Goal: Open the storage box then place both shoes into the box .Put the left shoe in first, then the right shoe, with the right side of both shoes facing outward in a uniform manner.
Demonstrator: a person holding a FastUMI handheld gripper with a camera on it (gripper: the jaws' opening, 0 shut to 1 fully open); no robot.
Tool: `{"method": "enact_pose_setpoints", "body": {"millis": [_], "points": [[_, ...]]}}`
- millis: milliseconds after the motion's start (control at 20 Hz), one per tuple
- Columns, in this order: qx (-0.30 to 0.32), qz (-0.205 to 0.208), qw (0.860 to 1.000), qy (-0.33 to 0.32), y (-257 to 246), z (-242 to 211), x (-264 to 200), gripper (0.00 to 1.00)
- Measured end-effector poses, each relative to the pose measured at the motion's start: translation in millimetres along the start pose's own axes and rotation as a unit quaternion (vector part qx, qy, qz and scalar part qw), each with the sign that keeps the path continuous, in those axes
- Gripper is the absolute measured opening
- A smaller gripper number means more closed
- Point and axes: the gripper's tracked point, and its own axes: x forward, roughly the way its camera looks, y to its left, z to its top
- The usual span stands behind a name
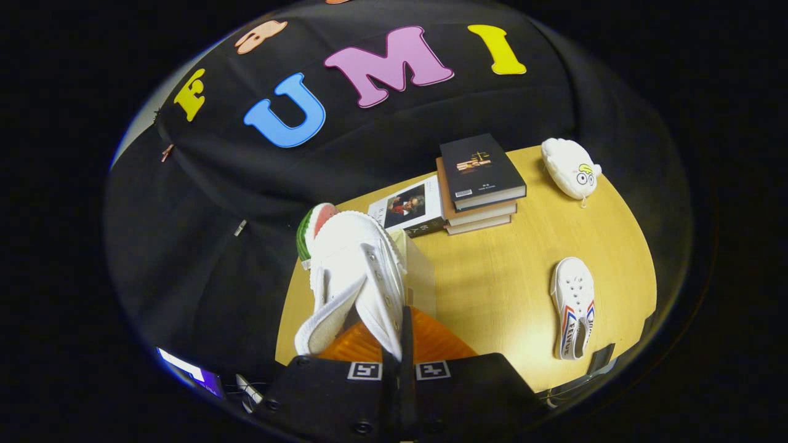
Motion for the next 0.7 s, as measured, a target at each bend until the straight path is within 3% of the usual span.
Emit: {"method": "enact_pose_setpoints", "body": {"millis": [350,700], "points": [[-0.002,0.034,0.999,-0.004,66.4,10.7,24.9,0.05],[-0.008,0.015,1.000,0.010,96.7,-18.7,93.6,0.05]]}}
